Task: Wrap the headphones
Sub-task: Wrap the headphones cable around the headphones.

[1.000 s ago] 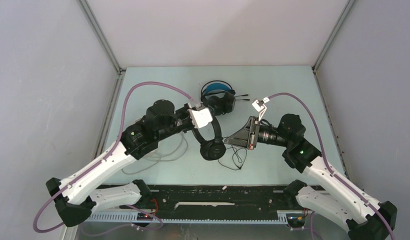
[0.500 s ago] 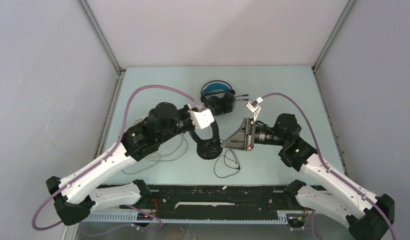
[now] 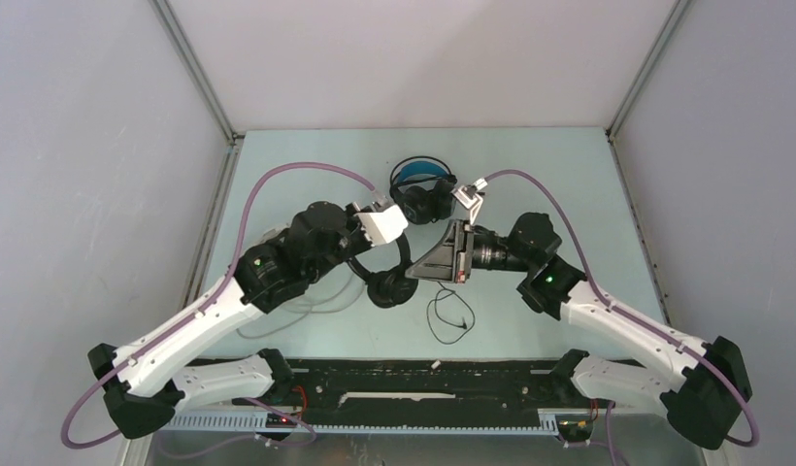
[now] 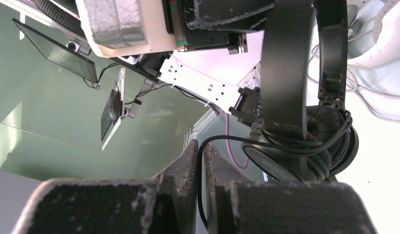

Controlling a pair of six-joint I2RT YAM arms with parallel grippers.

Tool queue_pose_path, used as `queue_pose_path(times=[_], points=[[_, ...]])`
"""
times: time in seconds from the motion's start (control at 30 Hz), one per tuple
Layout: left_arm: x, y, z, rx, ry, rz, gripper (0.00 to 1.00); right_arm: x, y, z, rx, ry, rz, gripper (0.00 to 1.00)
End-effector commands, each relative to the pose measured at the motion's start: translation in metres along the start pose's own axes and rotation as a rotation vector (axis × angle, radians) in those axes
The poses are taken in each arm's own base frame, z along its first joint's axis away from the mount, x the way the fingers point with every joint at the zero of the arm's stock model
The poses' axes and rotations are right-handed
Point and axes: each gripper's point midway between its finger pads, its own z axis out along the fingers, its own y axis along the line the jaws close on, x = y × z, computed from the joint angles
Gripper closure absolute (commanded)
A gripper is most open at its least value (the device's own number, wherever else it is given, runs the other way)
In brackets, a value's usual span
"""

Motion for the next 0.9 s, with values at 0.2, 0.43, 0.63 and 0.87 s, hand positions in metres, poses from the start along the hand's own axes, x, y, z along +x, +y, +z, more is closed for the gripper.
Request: queue_pose_path(times=[0.2,0.43,0.63,0.87], points=[[0.007,0.019,-0.011,-0.133,0.132,-0.324,1.00,-0.034,0.049,0.038,-0.022,-0.051,-0.167,0.91],[0.005,0.027,-0.015,-0.190,0.200,-0.457,1.00,-0.026,0.031,0.052,0.069,-0.049,-0.220,0.87],[-0.003,0.030,-0.017,-0.202,0.189,-0.548,1.00,-0.034,0.023,0.054,0.151,-0.064,-0.269,0.86],[-0.008,0.038,-0.012,-0.218,0.232,-0.680,1.00,-0.037,0.000,0.053,0.293,-0.109,-0.358,0.86]])
